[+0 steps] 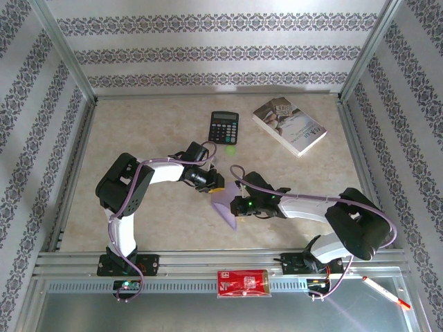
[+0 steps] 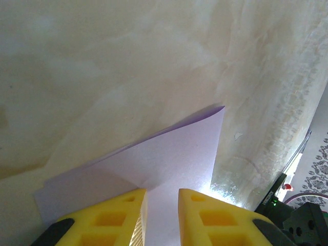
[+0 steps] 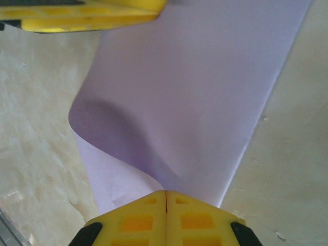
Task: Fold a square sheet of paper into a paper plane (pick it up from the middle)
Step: Perform the third fold on the triangle at the bottom-center of the table.
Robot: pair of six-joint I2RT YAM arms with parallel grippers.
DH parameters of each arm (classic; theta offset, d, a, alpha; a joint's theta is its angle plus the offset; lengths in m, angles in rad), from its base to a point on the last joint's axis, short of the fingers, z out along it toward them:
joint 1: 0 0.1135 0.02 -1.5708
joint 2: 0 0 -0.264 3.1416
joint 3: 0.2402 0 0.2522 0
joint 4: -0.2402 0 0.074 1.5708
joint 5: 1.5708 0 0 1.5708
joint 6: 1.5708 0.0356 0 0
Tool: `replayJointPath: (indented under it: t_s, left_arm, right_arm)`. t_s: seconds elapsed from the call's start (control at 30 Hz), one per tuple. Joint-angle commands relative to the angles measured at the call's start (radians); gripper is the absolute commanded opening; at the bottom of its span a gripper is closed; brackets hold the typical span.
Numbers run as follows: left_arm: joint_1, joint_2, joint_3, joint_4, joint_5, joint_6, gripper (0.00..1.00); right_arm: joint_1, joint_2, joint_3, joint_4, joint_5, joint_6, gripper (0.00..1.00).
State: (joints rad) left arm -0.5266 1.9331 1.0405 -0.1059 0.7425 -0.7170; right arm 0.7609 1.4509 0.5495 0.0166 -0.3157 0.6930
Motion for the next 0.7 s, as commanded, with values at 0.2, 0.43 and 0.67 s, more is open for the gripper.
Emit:
replayJointPath:
  t_s: [0.2,0.43,0.67]
  left_arm:
    - [-0.013,0.053,-0.002,-0.075,-0.065,0.021,0.23]
    - [-0.014,0.053,0.001,-0.078,-0.065,0.022,0.23]
    - [-0.013,0.054,0.001,-0.081,-0.065,0.024,0.24]
  right_arm:
    - [-0.023,0.025,0.047,-0.05,-0.009,-0.065,0.04]
    - [-0.027,0.024,0.038,-0.054,-0.008,-0.066,0.04]
    - [-0.029,0.034,0.03,-0.056,0.005,-0.066,0.03]
